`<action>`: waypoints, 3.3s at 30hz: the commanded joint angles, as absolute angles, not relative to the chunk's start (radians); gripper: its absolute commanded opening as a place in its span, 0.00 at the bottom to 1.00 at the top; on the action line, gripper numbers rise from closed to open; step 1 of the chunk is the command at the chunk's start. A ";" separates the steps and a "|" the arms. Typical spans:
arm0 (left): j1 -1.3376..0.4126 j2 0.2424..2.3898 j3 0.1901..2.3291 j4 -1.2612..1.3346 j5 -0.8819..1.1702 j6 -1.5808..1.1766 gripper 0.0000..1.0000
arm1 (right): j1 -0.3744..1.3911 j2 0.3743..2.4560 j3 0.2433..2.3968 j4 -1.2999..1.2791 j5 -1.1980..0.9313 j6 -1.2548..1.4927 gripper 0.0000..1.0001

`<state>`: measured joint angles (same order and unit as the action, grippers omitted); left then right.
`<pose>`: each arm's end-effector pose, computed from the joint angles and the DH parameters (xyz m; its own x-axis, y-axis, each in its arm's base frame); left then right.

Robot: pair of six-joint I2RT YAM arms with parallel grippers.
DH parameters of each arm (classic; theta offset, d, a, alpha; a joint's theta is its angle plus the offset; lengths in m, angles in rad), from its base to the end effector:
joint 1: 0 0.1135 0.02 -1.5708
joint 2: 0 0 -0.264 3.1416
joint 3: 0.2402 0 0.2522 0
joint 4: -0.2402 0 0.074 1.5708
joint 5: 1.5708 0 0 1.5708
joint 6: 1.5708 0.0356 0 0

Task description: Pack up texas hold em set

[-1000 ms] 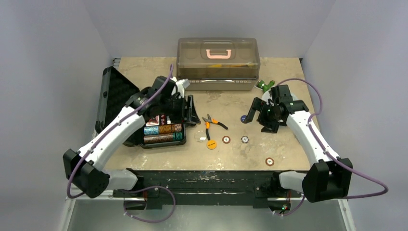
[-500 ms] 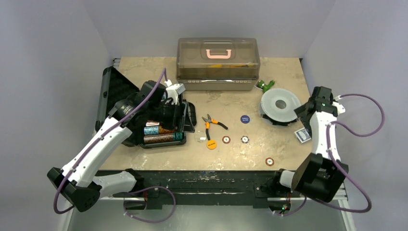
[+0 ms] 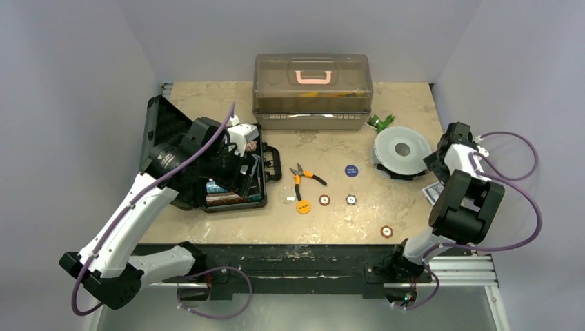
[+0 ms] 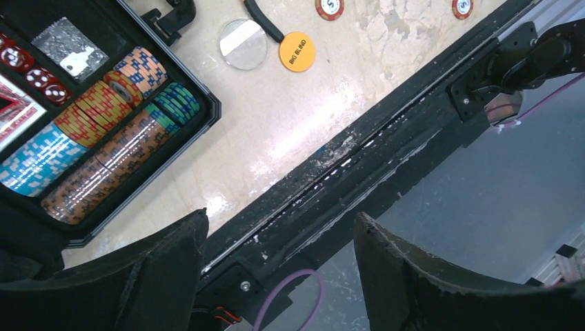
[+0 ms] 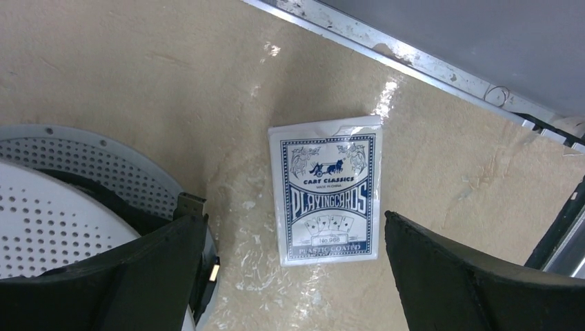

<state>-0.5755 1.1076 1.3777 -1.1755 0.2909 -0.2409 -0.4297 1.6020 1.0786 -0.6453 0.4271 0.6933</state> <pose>0.1529 -0.1114 0.3878 -0.8007 0.2471 -0.5457 0.4932 0.7890 -0.3664 0.2775 -0.1434 0.2090 -0.3069 0.7805 -0.5446 0.9396 0.3394 -0.0431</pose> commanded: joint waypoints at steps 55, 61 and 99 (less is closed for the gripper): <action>-0.577 1.072 1.453 -1.217 0.164 -0.308 0.75 | -0.253 1.130 1.197 -0.588 0.284 0.646 0.44; -0.576 1.022 1.508 -1.217 0.118 -0.330 0.75 | 0.088 1.293 1.421 -0.599 0.253 0.698 0.43; -0.575 0.894 1.574 -1.413 0.101 -0.339 0.75 | 0.959 2.438 2.281 -0.681 0.380 0.772 0.42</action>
<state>-0.5762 0.8898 1.5501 -1.4071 0.0860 -0.3737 0.9585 2.4489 2.2250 -0.6613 0.2924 0.7437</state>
